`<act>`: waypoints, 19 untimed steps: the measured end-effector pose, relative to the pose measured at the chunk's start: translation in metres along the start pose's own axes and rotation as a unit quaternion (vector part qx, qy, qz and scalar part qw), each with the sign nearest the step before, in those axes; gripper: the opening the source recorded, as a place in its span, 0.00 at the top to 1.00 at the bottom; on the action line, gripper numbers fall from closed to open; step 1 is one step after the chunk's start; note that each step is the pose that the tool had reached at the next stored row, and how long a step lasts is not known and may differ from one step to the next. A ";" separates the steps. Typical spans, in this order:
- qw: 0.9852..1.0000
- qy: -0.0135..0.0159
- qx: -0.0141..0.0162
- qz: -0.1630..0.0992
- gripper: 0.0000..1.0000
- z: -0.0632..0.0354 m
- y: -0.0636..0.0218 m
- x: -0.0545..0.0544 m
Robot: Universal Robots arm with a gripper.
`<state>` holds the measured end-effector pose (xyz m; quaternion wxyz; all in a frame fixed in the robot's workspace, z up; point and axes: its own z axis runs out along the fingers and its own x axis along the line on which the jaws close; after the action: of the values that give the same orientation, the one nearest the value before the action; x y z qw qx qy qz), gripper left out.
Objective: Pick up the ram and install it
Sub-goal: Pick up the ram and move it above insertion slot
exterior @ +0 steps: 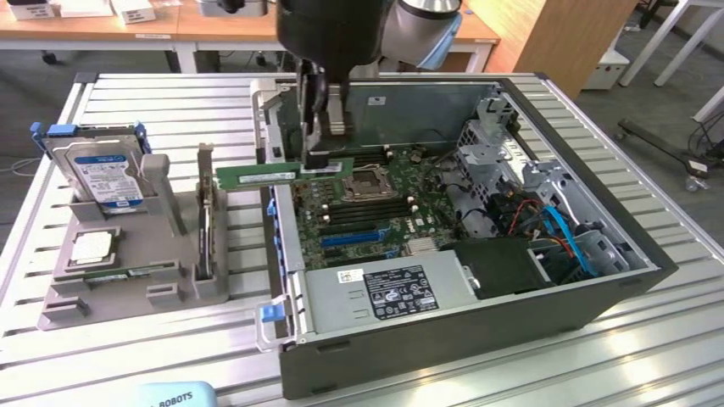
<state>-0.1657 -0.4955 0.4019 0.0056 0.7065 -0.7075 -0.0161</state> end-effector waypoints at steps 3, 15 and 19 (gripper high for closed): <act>1.000 0.000 0.000 0.000 0.89 -0.0003 -0.0094 0.000; 1.000 0.000 0.000 0.000 0.89 -0.0014 -0.0465 0.000; 1.000 0.000 0.000 0.000 0.89 -0.0018 -0.0575 0.000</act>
<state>-0.1081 -0.4954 0.4019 0.0056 0.7067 -0.7073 -0.0161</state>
